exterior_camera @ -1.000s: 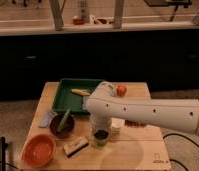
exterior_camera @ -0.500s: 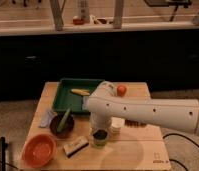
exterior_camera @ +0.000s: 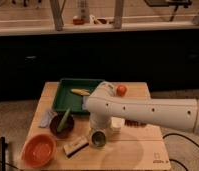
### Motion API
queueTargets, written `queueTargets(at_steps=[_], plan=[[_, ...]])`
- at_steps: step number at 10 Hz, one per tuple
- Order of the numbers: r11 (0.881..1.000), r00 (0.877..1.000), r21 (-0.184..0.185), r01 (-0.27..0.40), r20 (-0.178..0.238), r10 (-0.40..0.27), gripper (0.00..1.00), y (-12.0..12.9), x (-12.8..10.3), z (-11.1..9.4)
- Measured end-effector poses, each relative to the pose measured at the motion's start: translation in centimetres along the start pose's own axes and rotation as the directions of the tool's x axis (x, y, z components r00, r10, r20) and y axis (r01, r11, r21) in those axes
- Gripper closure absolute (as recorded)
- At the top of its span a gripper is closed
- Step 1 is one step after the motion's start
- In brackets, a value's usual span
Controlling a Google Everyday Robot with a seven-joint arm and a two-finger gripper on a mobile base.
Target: Stack cups on top of each other
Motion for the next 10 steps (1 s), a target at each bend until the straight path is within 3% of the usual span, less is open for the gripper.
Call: queueTargets(at_steps=[10], plan=[[1.000,1.000,-0.002,-0.007,-0.002,0.007,0.20,-0.05,-0.05,-0.11]])
